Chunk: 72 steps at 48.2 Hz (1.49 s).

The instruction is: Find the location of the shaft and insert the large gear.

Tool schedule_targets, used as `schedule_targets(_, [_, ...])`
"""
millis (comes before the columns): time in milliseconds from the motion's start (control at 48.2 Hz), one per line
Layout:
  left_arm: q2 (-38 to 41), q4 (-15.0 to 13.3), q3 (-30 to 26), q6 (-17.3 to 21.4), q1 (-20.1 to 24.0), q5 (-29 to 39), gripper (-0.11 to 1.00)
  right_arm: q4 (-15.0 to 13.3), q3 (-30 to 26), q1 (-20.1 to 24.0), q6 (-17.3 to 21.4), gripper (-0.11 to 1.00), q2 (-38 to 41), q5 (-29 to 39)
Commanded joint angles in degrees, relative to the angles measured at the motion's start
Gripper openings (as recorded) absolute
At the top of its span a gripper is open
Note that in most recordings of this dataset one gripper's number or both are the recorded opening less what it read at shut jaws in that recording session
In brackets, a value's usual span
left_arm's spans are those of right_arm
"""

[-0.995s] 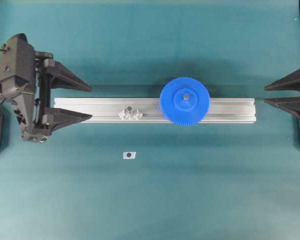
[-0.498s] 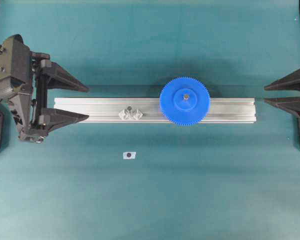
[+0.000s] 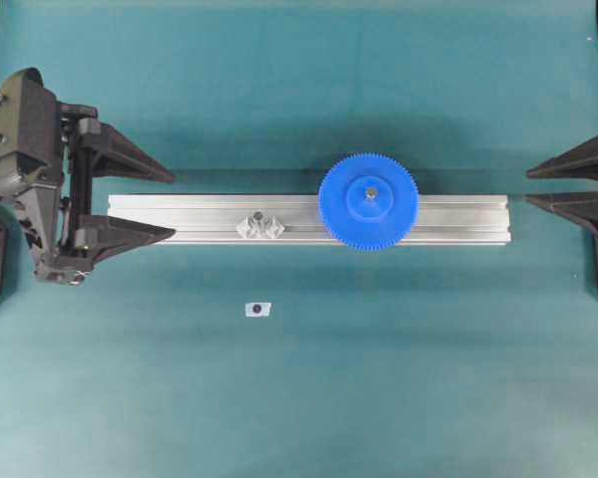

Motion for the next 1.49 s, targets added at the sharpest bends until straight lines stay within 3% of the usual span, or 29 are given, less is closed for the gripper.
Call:
schedule_targets(0, [-0.4,0.1,-0.7,0.0,-0.3,-0.5,0.76,0.1,-0.4,-0.1,0.6,0.46,0.4,-0.5])
schedule_targets(1472, [-0.5,0.1,0.2,-0.2,-0.4,-0.4,0.76,0.1,-0.4,-0.1,0.6,0.46,0.4,-1.0])
